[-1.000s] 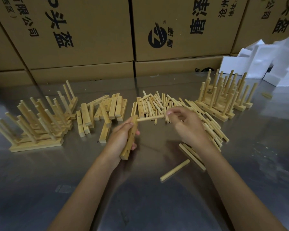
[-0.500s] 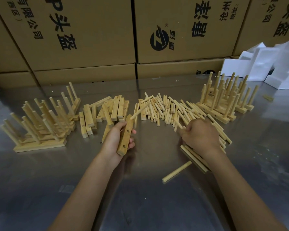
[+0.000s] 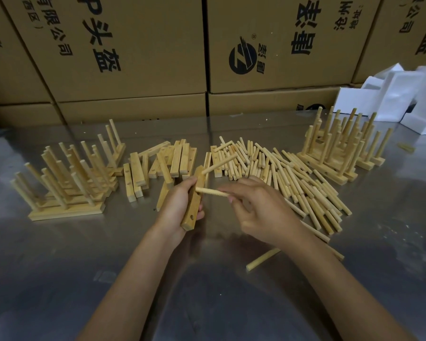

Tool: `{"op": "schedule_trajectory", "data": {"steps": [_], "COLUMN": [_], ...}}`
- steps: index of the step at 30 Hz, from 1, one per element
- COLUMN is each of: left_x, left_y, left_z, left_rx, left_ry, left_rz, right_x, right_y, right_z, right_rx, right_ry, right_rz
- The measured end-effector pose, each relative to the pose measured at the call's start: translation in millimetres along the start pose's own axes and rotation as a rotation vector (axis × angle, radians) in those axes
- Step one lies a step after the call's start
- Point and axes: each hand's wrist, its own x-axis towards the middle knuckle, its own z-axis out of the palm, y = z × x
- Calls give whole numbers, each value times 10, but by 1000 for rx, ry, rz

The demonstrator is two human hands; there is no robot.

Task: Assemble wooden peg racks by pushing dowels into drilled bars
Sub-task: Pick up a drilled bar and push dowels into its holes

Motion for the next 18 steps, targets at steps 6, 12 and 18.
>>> {"op": "schedule_trajectory", "data": {"steps": [6,12,18], "left_x": [-39,-22,7], "left_y": [1,14,-6], "left_z": [40,18,15], "left_rx": [22,64,60], "left_ry": [-41,2,26], "left_rz": [48,120,101], "right_x": [-20,-10,5], "right_y": [-67,1,28], "right_z": [26,-42,7], "right_rx": [-59,163,355], "right_ry": [14,132,159], "right_rz": [-49,77,171]}}
